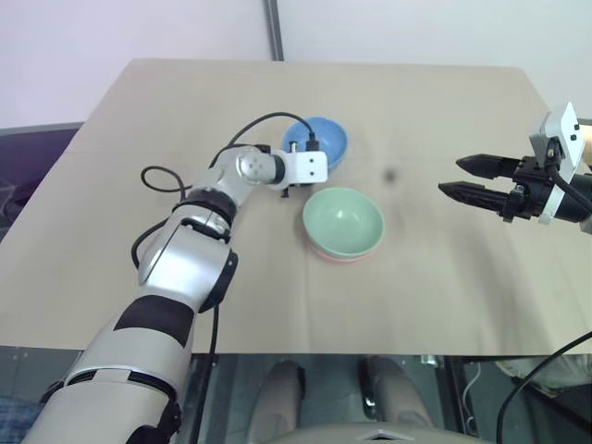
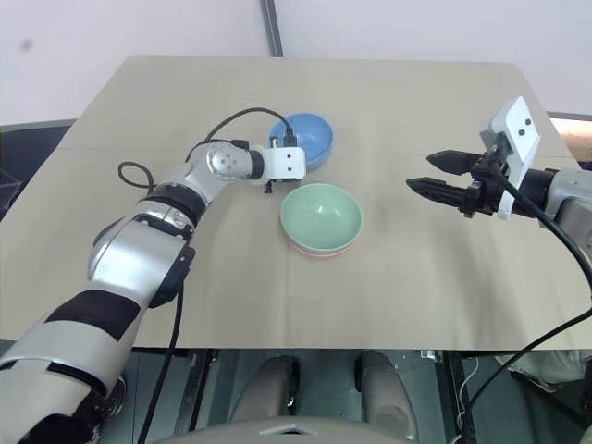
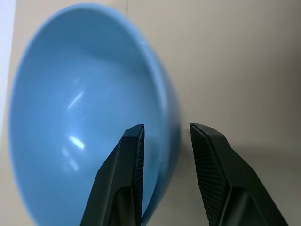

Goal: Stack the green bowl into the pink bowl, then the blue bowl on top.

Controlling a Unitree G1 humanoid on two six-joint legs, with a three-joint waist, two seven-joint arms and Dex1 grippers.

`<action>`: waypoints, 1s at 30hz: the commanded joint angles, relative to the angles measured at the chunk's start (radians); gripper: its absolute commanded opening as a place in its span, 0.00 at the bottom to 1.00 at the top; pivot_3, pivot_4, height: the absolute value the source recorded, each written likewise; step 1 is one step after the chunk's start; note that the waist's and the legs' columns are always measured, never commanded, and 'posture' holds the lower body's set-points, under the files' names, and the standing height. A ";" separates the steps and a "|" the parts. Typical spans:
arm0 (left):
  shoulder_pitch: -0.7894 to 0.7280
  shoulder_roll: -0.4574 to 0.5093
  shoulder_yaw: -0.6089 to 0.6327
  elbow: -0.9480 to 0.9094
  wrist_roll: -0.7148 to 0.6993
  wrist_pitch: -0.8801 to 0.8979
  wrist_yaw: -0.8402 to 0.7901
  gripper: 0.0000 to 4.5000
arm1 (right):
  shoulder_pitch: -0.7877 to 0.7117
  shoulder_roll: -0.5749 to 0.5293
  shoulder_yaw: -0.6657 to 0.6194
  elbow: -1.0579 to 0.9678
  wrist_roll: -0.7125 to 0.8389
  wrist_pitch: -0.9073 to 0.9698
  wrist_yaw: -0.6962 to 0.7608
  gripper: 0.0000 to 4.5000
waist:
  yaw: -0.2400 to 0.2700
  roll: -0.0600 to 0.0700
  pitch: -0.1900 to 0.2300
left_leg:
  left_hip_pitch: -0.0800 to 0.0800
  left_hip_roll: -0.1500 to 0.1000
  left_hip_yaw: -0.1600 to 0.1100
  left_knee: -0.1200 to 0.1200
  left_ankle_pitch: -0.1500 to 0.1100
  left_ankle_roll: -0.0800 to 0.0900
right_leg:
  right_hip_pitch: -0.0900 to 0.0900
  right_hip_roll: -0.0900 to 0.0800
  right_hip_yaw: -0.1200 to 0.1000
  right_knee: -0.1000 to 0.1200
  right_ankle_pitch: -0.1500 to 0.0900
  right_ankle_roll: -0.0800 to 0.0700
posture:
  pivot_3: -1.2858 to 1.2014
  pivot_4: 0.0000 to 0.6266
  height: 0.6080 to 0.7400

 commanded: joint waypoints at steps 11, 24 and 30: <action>-0.031 0.119 0.052 -0.068 -0.076 -0.121 -0.189 0.37 | -0.037 0.011 0.007 0.003 -0.010 -0.041 0.014 0.71 | 0.000 0.000 0.000 | 0.000 0.000 0.000 0.000 0.000 0.000 | 0.000 0.000 0.000 0.000 0.000 0.000 | 0.52 0.24 1.00; -0.046 0.034 0.005 -0.041 0.001 -0.062 0.065 0.94 | -0.020 0.007 -0.001 -0.004 -0.016 -0.047 0.017 0.71 | 0.002 0.000 0.000 | 0.000 0.000 0.000 0.000 0.000 0.000 | 0.000 0.000 0.000 0.000 0.000 0.000 | 0.52 0.24 1.00; -0.050 0.018 -0.001 -0.029 0.004 -0.028 0.039 0.99 | -0.013 0.000 -0.009 -0.005 -0.019 -0.049 0.015 0.71 | -0.001 0.000 0.000 | 0.000 0.000 0.000 0.000 0.000 0.000 | 0.000 0.000 0.000 0.000 0.000 0.000 | 0.52 0.24 1.00</action>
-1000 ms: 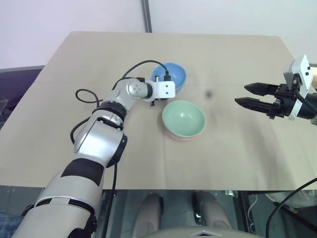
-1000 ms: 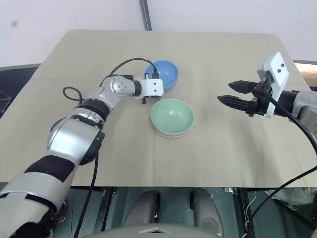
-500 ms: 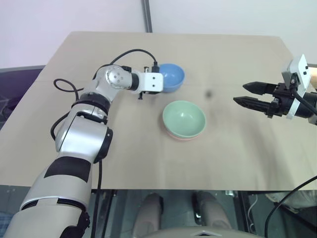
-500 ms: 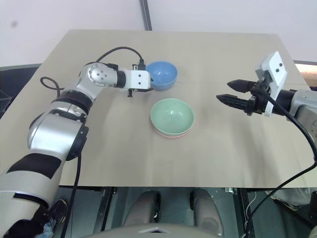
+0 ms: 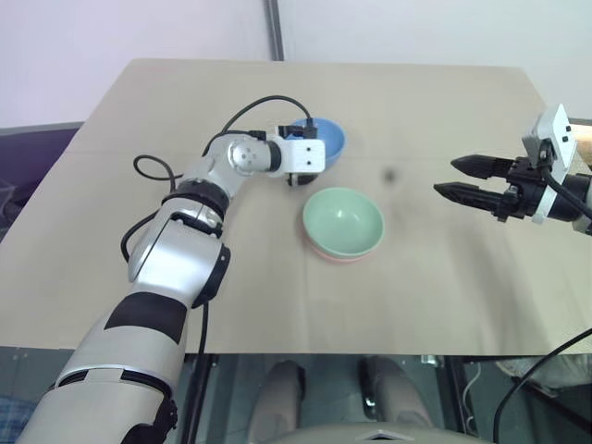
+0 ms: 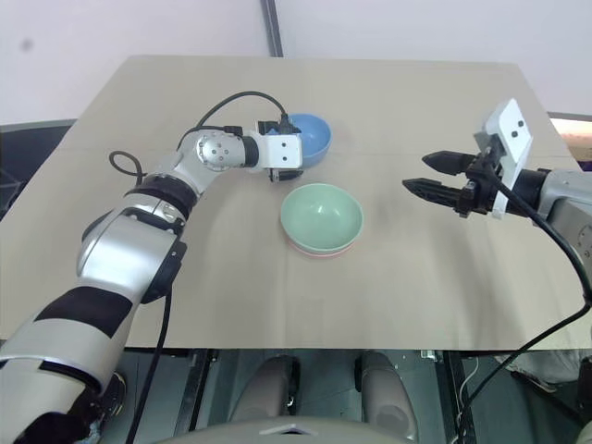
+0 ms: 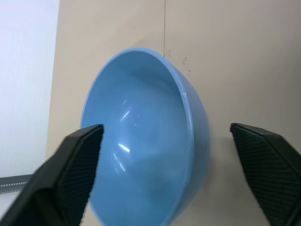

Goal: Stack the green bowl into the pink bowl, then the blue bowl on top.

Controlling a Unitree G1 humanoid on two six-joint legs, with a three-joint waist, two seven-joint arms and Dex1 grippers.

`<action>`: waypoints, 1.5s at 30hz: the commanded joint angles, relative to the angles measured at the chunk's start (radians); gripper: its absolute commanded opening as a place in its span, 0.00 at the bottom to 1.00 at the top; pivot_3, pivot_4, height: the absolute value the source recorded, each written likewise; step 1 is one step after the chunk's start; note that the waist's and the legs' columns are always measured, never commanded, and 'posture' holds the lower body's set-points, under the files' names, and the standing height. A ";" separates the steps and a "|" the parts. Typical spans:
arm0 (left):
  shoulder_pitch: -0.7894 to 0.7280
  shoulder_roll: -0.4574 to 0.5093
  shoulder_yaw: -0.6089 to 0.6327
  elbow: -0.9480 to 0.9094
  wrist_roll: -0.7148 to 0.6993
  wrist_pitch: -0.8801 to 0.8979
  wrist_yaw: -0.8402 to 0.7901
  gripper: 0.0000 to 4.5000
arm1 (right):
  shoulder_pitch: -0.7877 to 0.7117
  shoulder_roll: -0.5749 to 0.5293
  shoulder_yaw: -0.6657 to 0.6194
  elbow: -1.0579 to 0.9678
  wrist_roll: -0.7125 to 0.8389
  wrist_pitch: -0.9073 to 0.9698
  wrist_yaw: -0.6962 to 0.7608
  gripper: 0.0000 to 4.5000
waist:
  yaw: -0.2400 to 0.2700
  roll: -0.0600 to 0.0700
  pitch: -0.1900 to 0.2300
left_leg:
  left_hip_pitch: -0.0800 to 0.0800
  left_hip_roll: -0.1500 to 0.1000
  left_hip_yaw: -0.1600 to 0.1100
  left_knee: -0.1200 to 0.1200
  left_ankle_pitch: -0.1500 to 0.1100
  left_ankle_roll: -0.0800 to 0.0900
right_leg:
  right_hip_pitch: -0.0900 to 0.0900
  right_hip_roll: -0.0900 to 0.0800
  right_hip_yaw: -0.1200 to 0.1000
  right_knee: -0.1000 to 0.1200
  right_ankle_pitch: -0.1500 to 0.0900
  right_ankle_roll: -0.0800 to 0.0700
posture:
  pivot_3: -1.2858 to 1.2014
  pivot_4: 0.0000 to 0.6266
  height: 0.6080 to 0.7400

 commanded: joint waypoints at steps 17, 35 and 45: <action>0.007 -0.027 -0.024 0.022 0.043 0.061 -0.021 0.49 | -0.007 -0.012 -0.040 -0.041 0.007 -0.011 -0.017 0.71 | 0.001 0.000 0.000 | 0.000 0.000 0.000 0.000 0.000 0.000 | 0.000 0.000 0.000 0.000 0.000 0.000 | 0.52 0.24 1.00; -0.068 0.001 0.059 -0.033 -0.070 -0.064 -0.231 0.01 | 0.000 -0.019 -0.041 -0.030 0.009 -0.015 -0.003 0.71 | 0.004 0.000 0.000 | 0.000 0.000 0.000 0.000 0.000 0.000 | 0.000 0.000 0.000 0.000 0.000 0.000 | 0.52 0.24 1.00; -0.027 -0.033 0.158 -0.331 -0.410 -0.036 -0.767 0.01 | 0.006 -0.021 -0.045 -0.034 0.008 -0.014 -0.004 0.71 | -0.002 0.000 0.000 | 0.000 0.000 0.000 0.000 0.000 0.000 | 0.000 0.000 0.000 0.000 0.000 0.000 | 0.52 0.24 1.00</action>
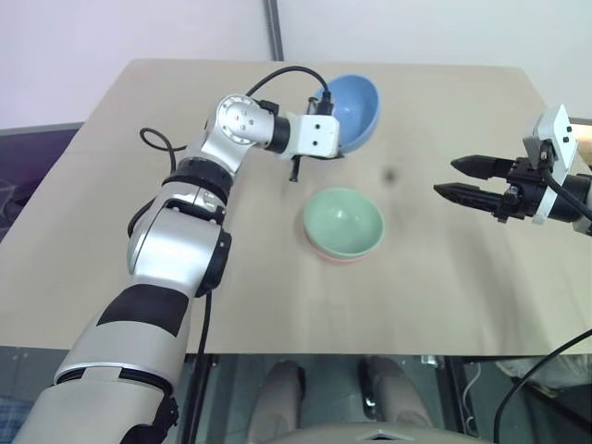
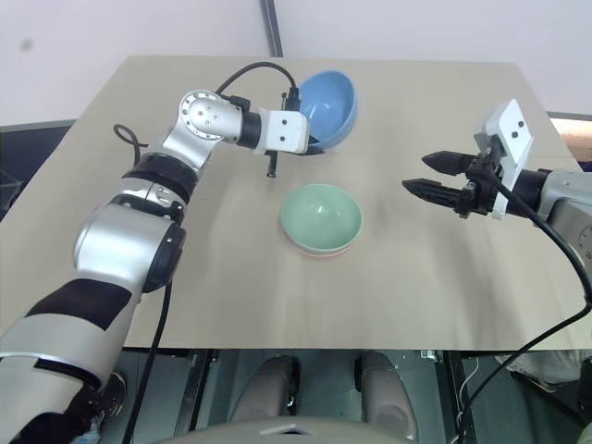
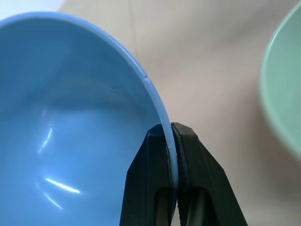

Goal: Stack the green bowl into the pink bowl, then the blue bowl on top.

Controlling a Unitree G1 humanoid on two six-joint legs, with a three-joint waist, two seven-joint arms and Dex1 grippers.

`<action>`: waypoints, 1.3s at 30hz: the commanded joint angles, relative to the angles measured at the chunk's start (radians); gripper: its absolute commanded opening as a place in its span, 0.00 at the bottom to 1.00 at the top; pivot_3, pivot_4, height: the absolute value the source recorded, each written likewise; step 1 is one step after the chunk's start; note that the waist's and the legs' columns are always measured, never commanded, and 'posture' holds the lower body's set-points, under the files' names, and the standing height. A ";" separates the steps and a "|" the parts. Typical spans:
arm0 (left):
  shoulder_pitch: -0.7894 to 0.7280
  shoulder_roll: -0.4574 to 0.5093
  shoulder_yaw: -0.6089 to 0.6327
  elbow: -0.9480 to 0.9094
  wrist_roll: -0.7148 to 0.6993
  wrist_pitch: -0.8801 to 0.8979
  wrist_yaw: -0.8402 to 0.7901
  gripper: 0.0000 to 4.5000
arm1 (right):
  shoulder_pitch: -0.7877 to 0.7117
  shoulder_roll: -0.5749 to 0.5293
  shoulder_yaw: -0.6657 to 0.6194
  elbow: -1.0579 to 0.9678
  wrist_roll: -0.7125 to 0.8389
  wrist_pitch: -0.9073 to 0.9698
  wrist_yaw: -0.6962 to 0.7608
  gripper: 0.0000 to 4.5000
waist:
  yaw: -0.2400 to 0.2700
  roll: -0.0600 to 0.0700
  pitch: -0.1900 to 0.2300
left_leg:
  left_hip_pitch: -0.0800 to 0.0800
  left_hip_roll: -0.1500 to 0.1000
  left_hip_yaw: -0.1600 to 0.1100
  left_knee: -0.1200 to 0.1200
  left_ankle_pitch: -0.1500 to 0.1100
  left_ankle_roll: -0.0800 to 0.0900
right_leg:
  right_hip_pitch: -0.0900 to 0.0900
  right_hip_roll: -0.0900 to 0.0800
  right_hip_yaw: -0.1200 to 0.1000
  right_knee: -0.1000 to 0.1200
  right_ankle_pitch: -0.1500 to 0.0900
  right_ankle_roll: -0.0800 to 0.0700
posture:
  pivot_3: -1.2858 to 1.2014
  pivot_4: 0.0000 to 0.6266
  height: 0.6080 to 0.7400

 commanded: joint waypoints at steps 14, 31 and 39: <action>0.277 0.158 -0.151 -0.744 -0.274 0.280 -0.357 0.01 | 0.018 -0.013 -0.049 -0.041 0.003 -0.019 -0.018 0.71 | -0.018 0.000 0.000 | 0.001 0.000 0.000 0.001 0.000 0.000 | 0.001 0.000 0.000 0.001 0.000 0.000 | 0.52 0.24 1.00; 0.272 0.339 -0.331 -0.835 -0.415 0.319 -0.357 0.01 | 0.073 -0.045 -0.089 -0.062 0.051 -0.055 0.110 0.71 | -0.017 0.000 0.000 | 0.000 0.000 0.000 0.001 0.000 0.000 | 0.000 0.000 0.000 0.000 0.000 0.000 | 0.52 0.24 1.00; 0.278 0.341 -0.335 -0.845 -0.422 0.332 -0.357 0.01 | 0.106 -0.088 -0.127 -0.075 0.108 -0.053 0.191 0.71 | -0.019 0.000 0.000 | 0.001 0.001 0.000 0.001 0.000 0.000 | 0.001 0.000 0.000 0.000 0.000 0.000 | 0.52 0.24 1.00</action>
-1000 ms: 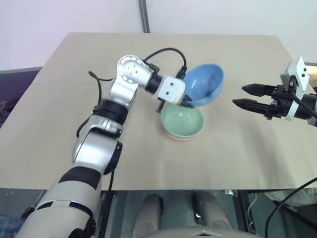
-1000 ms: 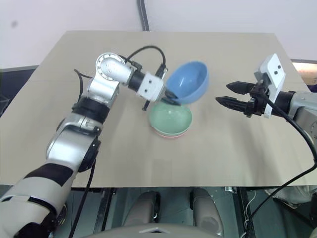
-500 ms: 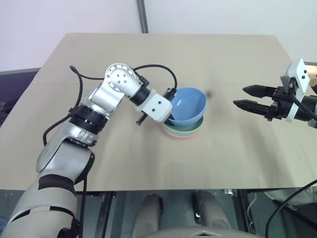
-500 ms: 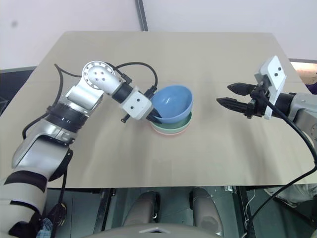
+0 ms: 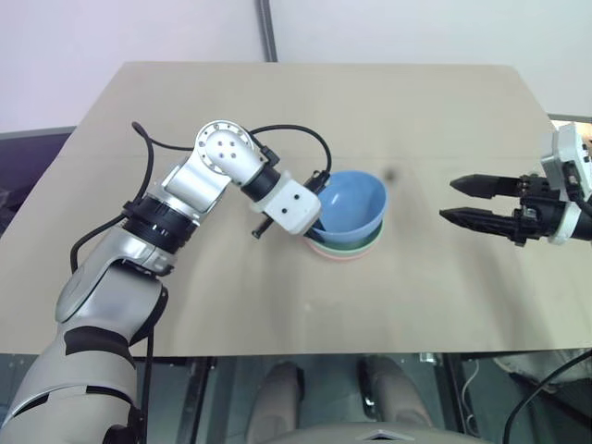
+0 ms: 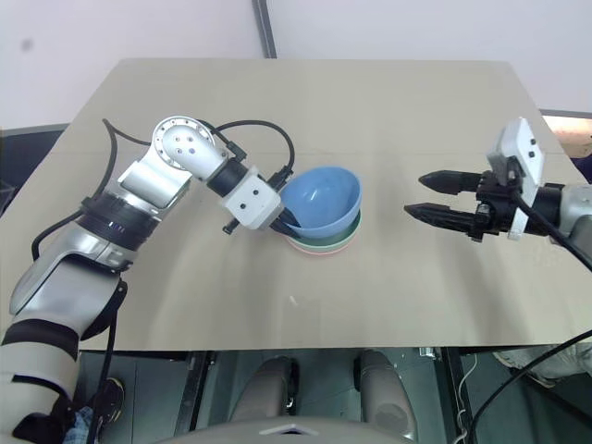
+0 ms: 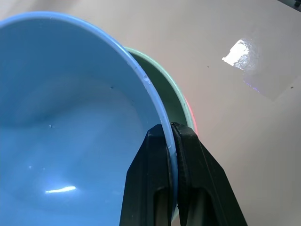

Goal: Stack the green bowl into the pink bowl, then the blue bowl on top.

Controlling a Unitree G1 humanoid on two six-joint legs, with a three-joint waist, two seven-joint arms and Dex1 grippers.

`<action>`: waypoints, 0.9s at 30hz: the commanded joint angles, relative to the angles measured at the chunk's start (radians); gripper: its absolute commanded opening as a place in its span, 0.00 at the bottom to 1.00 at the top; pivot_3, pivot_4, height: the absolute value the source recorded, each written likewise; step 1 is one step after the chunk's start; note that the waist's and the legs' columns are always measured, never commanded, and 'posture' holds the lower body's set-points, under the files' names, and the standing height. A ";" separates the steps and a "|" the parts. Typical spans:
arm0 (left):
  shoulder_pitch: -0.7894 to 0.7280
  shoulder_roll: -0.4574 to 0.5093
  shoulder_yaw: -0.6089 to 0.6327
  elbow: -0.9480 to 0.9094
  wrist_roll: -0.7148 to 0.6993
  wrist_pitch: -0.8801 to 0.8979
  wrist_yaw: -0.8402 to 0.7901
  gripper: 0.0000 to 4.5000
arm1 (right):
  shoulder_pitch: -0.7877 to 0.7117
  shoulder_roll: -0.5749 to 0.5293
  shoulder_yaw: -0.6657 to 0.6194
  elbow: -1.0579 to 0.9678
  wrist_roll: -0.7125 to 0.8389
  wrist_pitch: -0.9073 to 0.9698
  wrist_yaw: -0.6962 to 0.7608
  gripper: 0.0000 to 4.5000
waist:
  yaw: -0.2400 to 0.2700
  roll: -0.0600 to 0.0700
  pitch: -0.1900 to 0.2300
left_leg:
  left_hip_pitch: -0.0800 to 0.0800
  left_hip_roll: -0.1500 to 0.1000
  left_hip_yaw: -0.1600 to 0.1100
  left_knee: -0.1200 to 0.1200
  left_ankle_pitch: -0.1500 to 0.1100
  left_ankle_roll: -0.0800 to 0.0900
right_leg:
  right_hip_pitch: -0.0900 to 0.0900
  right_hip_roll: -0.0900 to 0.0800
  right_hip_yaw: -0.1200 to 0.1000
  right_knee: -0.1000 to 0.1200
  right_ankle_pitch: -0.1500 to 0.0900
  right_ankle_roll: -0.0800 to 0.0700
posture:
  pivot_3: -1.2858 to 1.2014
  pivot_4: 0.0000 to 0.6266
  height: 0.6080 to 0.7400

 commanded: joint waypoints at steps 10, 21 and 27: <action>-0.002 -0.019 0.038 -0.030 0.000 0.017 -0.004 0.80 | 0.001 -0.026 -0.042 -0.026 0.028 -0.016 0.014 0.71 | 0.001 0.000 0.000 | 0.000 0.000 0.000 0.000 0.000 0.000 | 0.000 0.000 0.000 0.000 0.000 0.000 | 0.52 0.24 1.00; -0.072 -0.007 0.173 0.018 -0.065 0.152 -0.004 0.83 | -0.008 -0.034 -0.031 -0.025 0.032 -0.011 0.008 0.71 | 0.001 0.000 0.000 | 0.000 0.000 0.000 0.000 0.000 0.000 | 0.000 0.000 0.000 0.000 0.000 0.000 | 0.52 0.24 1.00; -0.097 0.054 0.277 -0.001 -0.147 0.323 -0.004 0.83 | -0.027 -0.037 -0.009 -0.008 0.026 -0.014 0.018 0.71 | -0.003 0.000 0.000 | 0.000 0.000 0.000 0.000 0.000 0.000 | 0.000 0.000 0.000 0.000 0.000 0.000 | 0.52 0.24 1.00</action>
